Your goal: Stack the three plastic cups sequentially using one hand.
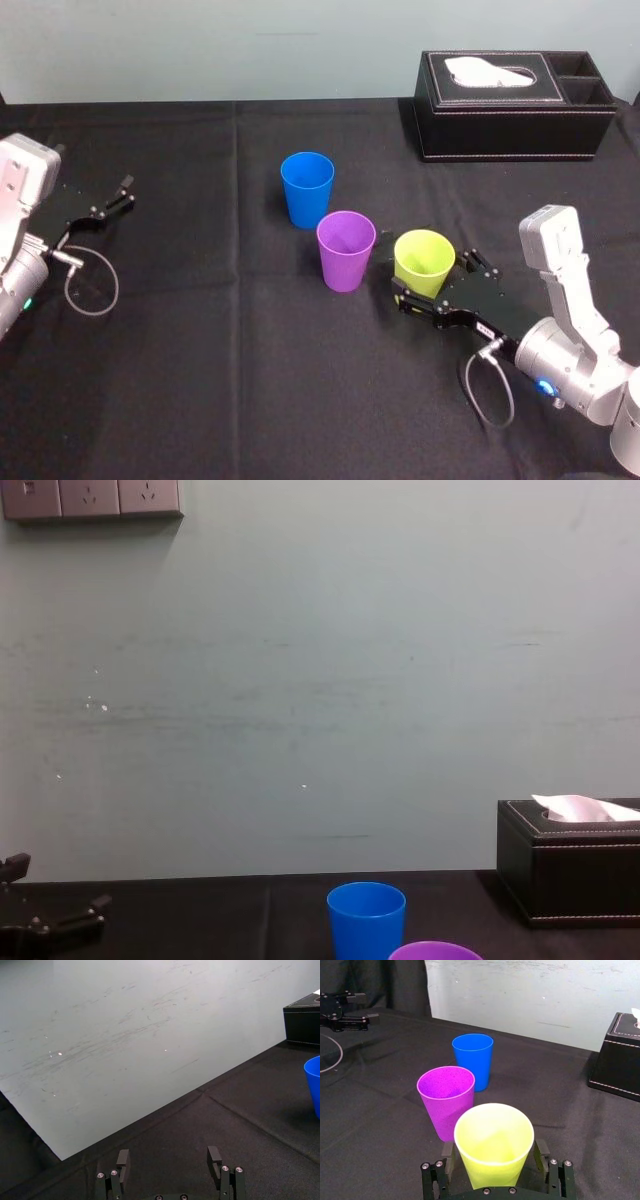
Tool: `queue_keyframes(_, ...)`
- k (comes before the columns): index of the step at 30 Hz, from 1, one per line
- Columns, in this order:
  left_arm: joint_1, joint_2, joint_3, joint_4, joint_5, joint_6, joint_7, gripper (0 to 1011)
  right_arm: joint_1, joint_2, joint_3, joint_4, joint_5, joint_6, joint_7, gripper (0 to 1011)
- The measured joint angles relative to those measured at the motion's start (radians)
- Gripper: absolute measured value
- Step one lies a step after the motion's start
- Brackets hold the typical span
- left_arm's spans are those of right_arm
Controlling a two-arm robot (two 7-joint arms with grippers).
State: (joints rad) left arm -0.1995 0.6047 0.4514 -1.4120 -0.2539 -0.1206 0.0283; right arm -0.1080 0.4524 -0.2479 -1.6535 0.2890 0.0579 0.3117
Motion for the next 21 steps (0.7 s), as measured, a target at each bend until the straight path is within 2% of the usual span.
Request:
queue_keyframes(14,0.0,0.0,0.0,0.0,0.0,0.0,0.0,1010,0.019,-0.035,0.002,0.026,-0.028,-0.003,0.0,1004)
queue_keyframes(21,0.0,0.0,0.0,0.0,0.0,0.0,0.0,1010,0.019,-0.034,0.003,0.026,-0.029,-0.003,-0.002,1004)
